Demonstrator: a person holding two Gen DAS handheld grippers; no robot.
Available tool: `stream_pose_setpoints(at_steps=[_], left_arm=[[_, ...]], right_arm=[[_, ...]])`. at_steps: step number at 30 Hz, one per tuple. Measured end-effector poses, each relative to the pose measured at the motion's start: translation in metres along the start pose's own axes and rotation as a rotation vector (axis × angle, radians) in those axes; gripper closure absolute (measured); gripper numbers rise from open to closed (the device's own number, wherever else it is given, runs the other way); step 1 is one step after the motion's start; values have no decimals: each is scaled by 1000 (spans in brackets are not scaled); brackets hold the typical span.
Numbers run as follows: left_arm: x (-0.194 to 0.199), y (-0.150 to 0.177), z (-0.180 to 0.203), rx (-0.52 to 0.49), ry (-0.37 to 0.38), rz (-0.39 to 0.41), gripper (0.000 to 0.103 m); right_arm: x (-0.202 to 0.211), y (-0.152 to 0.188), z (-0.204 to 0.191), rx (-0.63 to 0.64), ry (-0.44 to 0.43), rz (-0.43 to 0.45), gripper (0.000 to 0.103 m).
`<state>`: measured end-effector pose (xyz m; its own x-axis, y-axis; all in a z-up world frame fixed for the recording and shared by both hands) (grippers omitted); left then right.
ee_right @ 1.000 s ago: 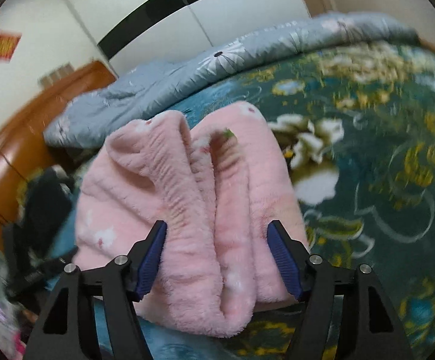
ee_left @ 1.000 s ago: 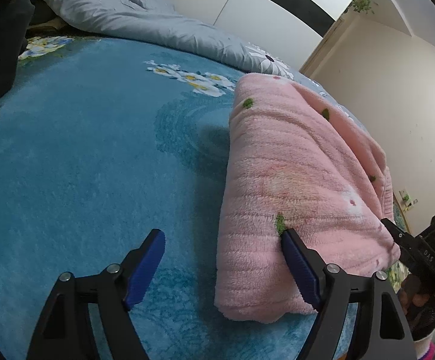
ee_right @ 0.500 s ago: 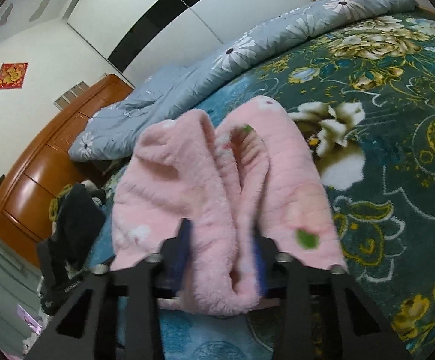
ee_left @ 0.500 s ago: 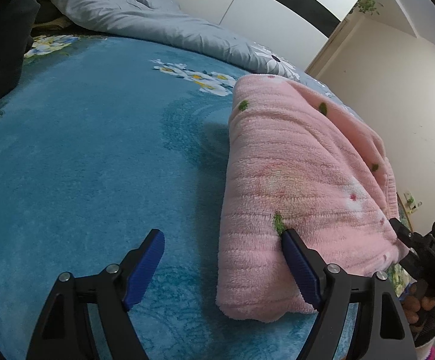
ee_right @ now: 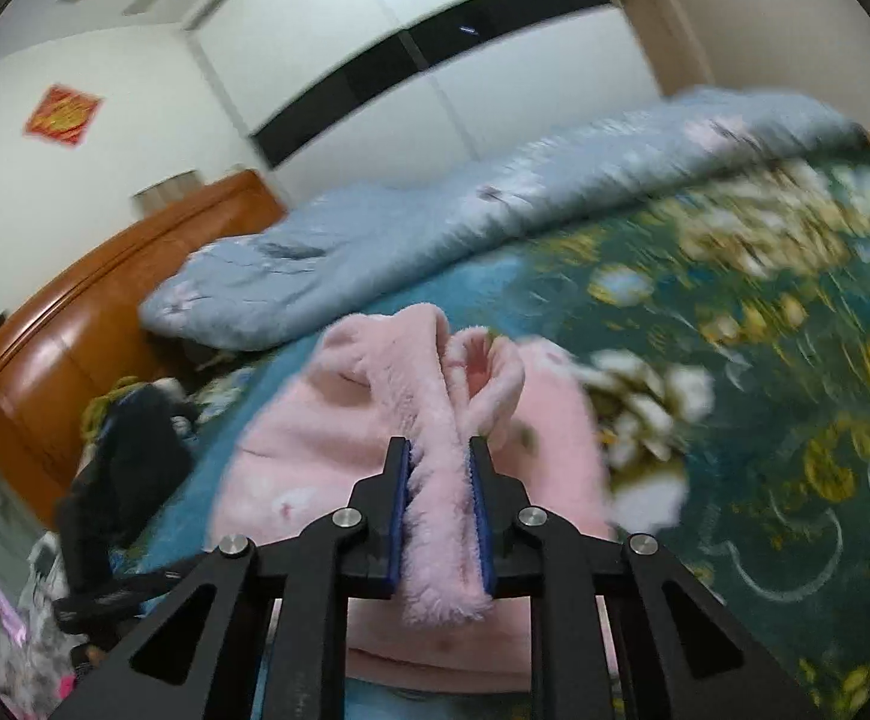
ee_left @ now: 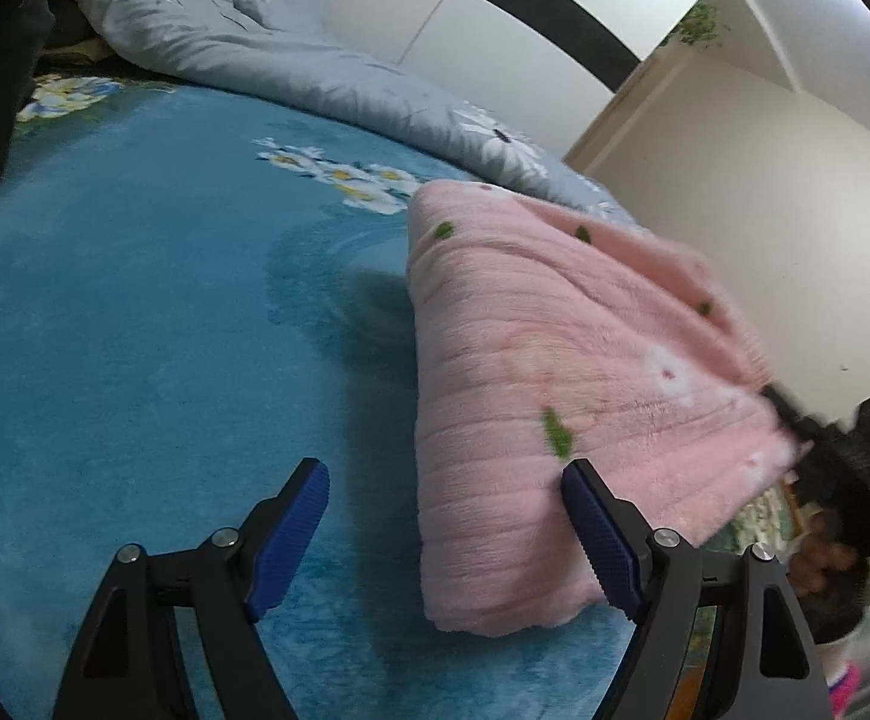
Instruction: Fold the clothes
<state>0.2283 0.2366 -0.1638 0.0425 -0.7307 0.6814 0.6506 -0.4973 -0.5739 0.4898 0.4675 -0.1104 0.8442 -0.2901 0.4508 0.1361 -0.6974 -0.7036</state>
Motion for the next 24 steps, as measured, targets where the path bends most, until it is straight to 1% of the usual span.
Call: stream_pose_setpoints(at_steps=[1, 4, 6, 9, 11, 13, 14, 16, 18, 19, 20, 22, 23, 24], left_arm=[[-2, 0, 1, -3, 4, -6, 20], [-11, 2, 6, -20, 5, -39, 19], [-14, 4, 7, -24, -4, -47, 19], [-10, 3, 6, -20, 3, -48, 20], [-1, -4, 10, -50, -2, -20, 20], [7, -13, 15, -85, -5, 17, 20], [11, -18, 18, -105, -7, 36, 20], [15, -26, 26, -141, -11, 58, 20], [13, -35, 38, -185, -21, 66, 20], [11, -38, 43, -203, -19, 68, 20], [7, -41, 51, -223, -14, 66, 20], [-1, -45, 63, -255, 2, 56, 20], [-7, -43, 70, -271, 9, 41, 20], [-12, -40, 75, -286, 11, 27, 20]], right_arm=[[-1, 3, 7, -18, 14, -3, 84], [-1, 4, 10, -18, 30, -10, 84], [-1, 6, 12, -19, 40, -14, 83], [0, 7, 14, -20, 56, -20, 81], [0, 8, 16, -20, 66, -24, 77], [0, 9, 18, -21, 77, -28, 70], [1, 8, 17, -12, 91, -21, 68], [9, -4, 7, 37, 140, 19, 64], [10, -18, -8, 85, 147, 49, 62], [6, -23, -16, 106, 131, 46, 61], [-1, -28, -25, 131, 109, 31, 61], [-24, -30, -41, 184, 66, -36, 61], [-39, -28, -47, 209, 58, -80, 61], [-49, -26, -47, 217, 73, -105, 61]])
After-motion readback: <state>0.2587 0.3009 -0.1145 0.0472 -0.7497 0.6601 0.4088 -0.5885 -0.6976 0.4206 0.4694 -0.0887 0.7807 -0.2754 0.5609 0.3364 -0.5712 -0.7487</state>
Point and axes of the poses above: each gripper's, at about its wrist camera, not at the fingertips, and x roughly against the way its jaws point, z to its right, y to its underside, the point moved 5 cm from there along -x, roughly the way its jaws point, and after that the axes turned 7 degrees about -y, right-handed, at the moved point
